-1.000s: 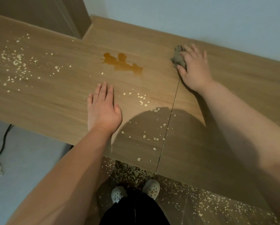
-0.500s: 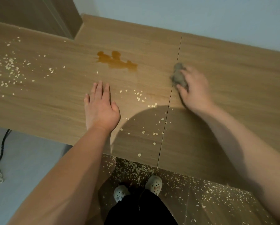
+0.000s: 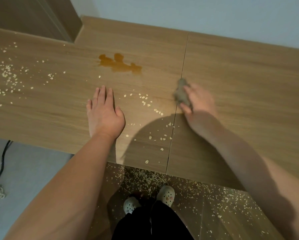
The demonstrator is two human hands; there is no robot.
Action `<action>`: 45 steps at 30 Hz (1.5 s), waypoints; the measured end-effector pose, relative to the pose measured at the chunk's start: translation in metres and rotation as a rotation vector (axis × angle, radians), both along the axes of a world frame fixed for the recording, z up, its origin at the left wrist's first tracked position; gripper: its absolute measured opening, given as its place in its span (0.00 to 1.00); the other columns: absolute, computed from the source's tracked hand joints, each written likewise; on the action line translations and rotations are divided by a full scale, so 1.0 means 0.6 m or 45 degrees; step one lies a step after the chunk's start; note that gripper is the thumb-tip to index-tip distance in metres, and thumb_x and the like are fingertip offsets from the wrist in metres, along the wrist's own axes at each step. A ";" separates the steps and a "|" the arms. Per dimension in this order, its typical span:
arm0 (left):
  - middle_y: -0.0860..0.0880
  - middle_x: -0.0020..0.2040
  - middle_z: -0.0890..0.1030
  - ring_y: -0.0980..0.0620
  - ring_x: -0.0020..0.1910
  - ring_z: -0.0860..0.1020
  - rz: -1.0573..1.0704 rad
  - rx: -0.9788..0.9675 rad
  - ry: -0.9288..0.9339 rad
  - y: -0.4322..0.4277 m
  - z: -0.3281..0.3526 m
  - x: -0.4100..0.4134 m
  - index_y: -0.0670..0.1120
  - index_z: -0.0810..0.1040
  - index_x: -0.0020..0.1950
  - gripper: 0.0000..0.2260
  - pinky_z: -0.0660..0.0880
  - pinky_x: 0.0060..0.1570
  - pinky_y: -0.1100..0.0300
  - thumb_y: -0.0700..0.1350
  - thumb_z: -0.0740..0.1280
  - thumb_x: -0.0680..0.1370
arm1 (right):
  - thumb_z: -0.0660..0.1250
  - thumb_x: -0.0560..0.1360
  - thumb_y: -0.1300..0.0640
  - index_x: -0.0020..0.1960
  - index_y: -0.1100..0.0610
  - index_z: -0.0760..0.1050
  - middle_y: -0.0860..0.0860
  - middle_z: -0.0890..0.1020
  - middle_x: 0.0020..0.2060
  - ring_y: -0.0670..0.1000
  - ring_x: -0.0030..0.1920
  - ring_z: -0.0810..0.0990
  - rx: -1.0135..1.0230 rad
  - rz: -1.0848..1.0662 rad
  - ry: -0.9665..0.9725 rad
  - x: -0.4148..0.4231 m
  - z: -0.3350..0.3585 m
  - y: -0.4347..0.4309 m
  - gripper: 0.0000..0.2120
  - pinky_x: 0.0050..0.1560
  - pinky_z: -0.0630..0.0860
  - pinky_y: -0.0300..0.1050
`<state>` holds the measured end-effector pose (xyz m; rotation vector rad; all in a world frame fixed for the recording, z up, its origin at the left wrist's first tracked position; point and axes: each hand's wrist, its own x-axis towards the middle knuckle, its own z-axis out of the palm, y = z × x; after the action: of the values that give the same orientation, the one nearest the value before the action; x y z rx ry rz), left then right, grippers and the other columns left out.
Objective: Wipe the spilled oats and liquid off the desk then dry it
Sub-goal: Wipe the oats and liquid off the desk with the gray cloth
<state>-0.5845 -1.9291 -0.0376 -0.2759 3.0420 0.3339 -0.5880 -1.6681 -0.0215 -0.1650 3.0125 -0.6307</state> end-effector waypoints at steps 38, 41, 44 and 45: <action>0.48 0.80 0.50 0.52 0.79 0.46 -0.545 0.037 -0.027 -0.130 0.015 0.050 0.47 0.54 0.80 0.25 0.43 0.77 0.52 0.47 0.53 0.83 | 0.60 0.80 0.54 0.78 0.55 0.55 0.52 0.56 0.78 0.53 0.78 0.54 0.189 -0.120 -0.059 0.119 0.006 -0.076 0.29 0.76 0.45 0.48; 0.48 0.80 0.50 0.51 0.79 0.46 -0.550 0.033 -0.026 -0.129 0.016 0.051 0.46 0.54 0.80 0.25 0.43 0.77 0.52 0.46 0.53 0.83 | 0.61 0.80 0.56 0.78 0.58 0.58 0.54 0.58 0.78 0.55 0.77 0.56 0.087 -0.526 -0.026 0.131 0.009 -0.052 0.28 0.78 0.51 0.53; 0.47 0.80 0.50 0.51 0.79 0.46 -0.562 0.034 -0.021 -0.130 0.017 0.052 0.46 0.53 0.80 0.25 0.43 0.77 0.52 0.46 0.53 0.83 | 0.61 0.79 0.58 0.77 0.60 0.59 0.56 0.61 0.77 0.56 0.77 0.57 0.087 -0.636 0.046 0.149 -0.001 -0.110 0.28 0.78 0.50 0.52; 0.47 0.80 0.50 0.50 0.79 0.46 -0.564 0.031 -0.019 -0.129 0.017 0.053 0.46 0.53 0.80 0.25 0.43 0.77 0.52 0.46 0.52 0.83 | 0.61 0.78 0.58 0.77 0.60 0.60 0.56 0.61 0.77 0.56 0.77 0.58 0.087 -0.558 0.053 0.158 -0.006 -0.135 0.28 0.77 0.50 0.51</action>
<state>-0.5528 -2.0068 -0.0271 0.3907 2.9660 0.3311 -0.4932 -1.7492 -0.0253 0.5043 3.1211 -0.5511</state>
